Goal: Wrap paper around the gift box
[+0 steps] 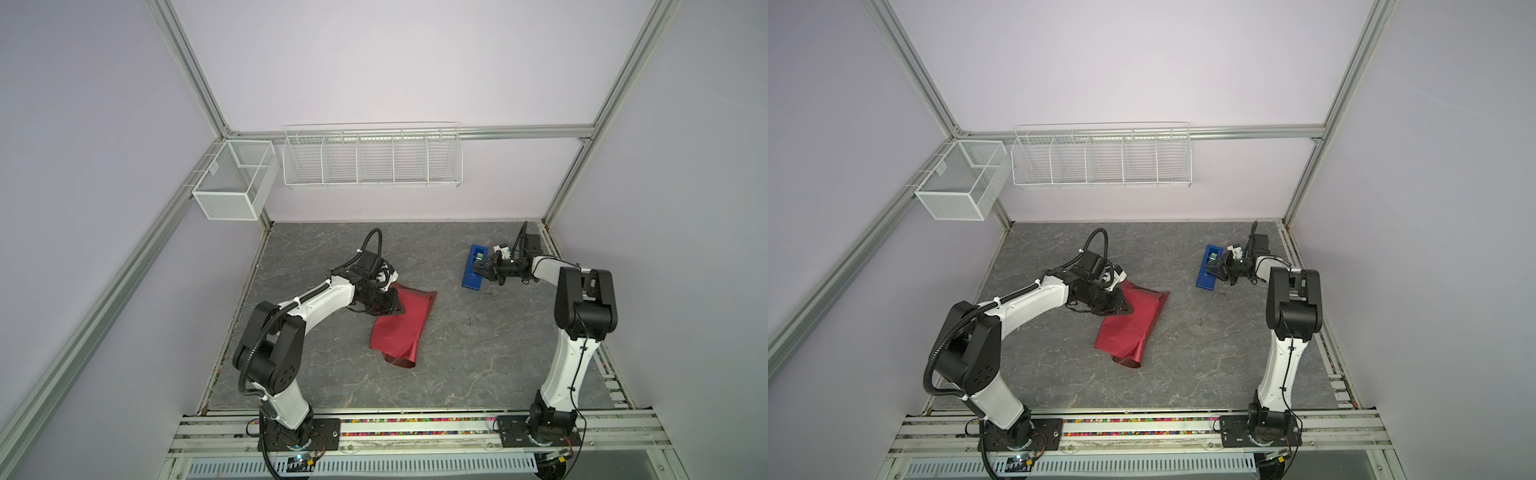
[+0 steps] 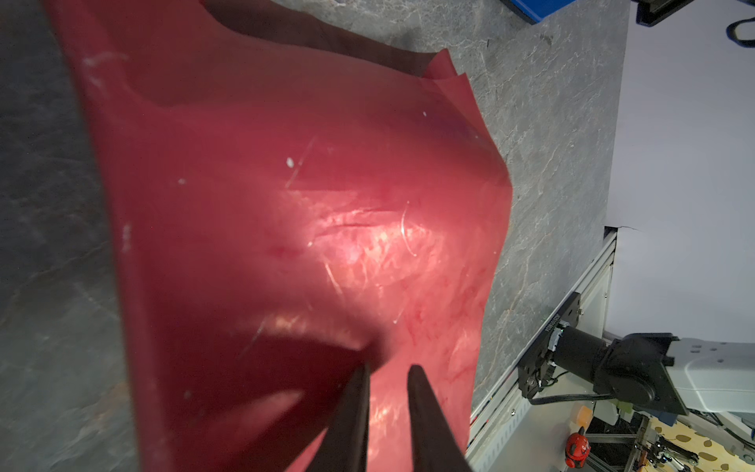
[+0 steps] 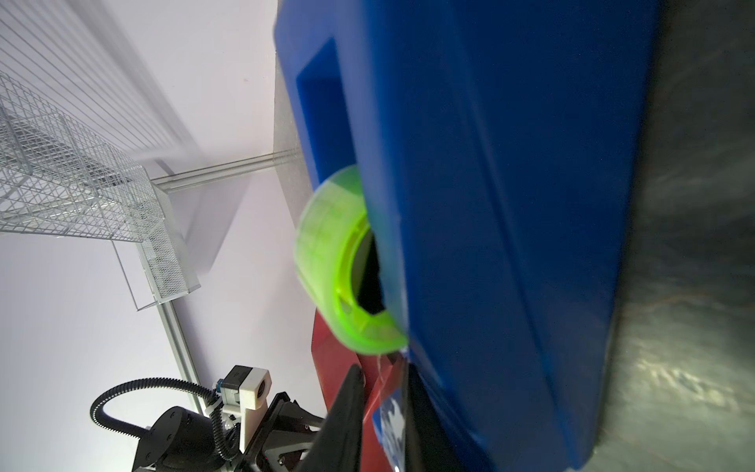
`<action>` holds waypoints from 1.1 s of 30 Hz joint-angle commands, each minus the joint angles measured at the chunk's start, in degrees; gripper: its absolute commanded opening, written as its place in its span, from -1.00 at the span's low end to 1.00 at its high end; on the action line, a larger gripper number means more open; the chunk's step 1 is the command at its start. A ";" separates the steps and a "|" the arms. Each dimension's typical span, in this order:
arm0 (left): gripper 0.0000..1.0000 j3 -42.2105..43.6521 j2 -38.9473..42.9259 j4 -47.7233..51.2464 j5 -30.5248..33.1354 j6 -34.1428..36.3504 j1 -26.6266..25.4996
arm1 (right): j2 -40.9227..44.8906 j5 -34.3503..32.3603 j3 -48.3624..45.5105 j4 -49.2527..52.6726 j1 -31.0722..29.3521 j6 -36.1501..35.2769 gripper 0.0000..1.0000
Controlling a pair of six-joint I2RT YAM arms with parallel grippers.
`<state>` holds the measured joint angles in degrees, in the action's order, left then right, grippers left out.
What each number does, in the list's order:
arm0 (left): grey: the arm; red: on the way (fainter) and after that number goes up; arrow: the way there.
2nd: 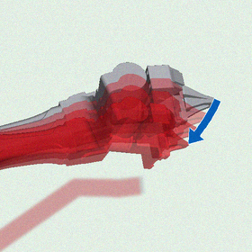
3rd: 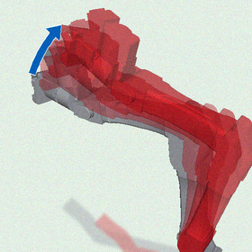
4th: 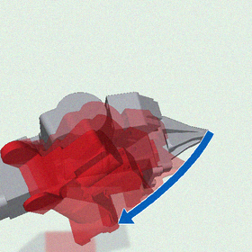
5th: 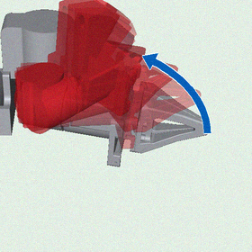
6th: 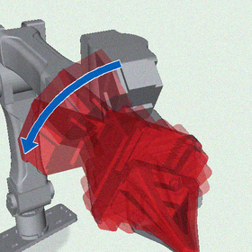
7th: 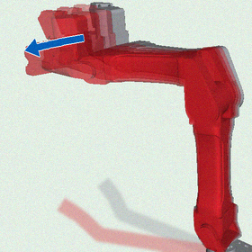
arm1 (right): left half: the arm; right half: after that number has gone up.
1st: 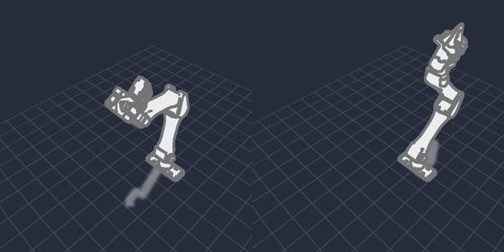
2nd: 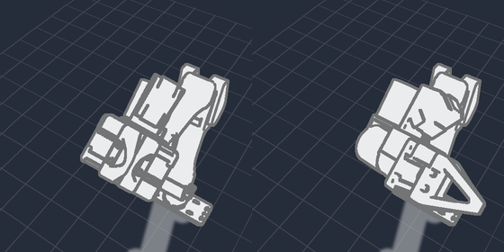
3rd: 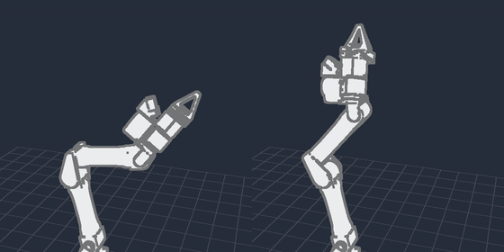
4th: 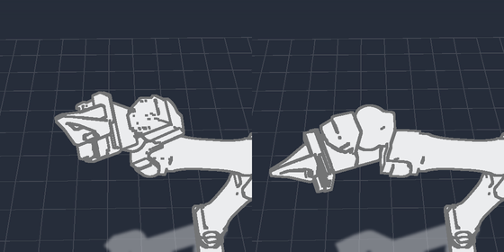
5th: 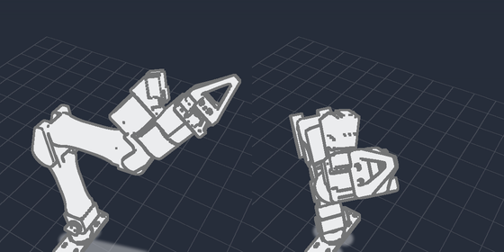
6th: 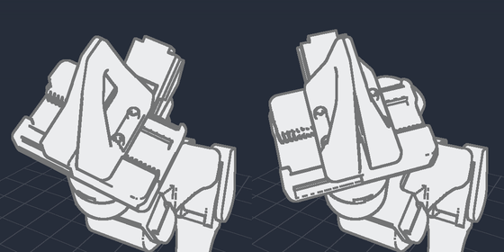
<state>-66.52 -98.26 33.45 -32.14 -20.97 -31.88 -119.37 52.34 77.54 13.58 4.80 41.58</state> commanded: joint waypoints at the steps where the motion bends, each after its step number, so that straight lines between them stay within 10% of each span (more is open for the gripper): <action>1: -0.60 3.07 -3.21 4.96 4.20 -0.30 -0.47 | 1.99 -1.13 -1.29 1.33 0.24 0.73 -0.61; 33: -0.64 3.84 -2.56 5.97 5.42 0.05 -0.47 | 19.79 -4.41 -16.24 6.51 -5.69 -2.01 -0.87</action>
<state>-66.28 -98.10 33.65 -31.73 -20.95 -31.88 -100.25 47.79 63.22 18.20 0.21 41.32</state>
